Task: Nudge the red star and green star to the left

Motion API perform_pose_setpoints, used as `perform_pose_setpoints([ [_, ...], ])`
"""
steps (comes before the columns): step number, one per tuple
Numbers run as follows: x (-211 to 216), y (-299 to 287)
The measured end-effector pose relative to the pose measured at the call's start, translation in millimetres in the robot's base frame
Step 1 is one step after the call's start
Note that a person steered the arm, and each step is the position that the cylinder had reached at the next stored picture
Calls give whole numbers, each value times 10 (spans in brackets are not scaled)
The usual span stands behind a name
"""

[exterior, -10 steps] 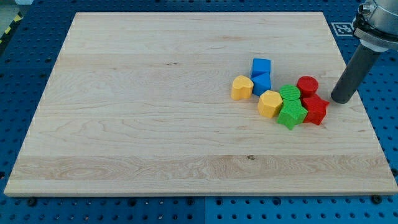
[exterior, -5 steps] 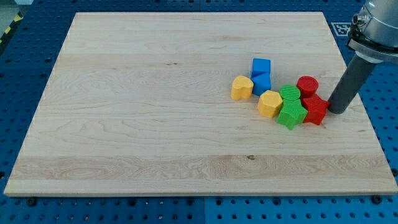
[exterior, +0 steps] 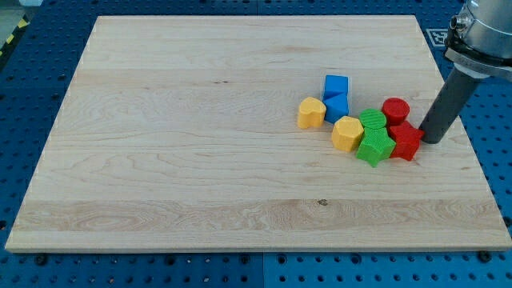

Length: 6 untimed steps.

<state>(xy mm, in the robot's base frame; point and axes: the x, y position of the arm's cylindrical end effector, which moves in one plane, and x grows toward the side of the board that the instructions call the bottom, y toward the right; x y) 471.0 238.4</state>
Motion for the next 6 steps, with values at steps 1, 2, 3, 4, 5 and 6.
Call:
perform_pose_setpoints([
  [1, -28, -35],
  [2, -37, -81],
  [3, -37, -130],
  [4, -37, -155],
  [5, -37, -192],
  [6, -37, -219],
])
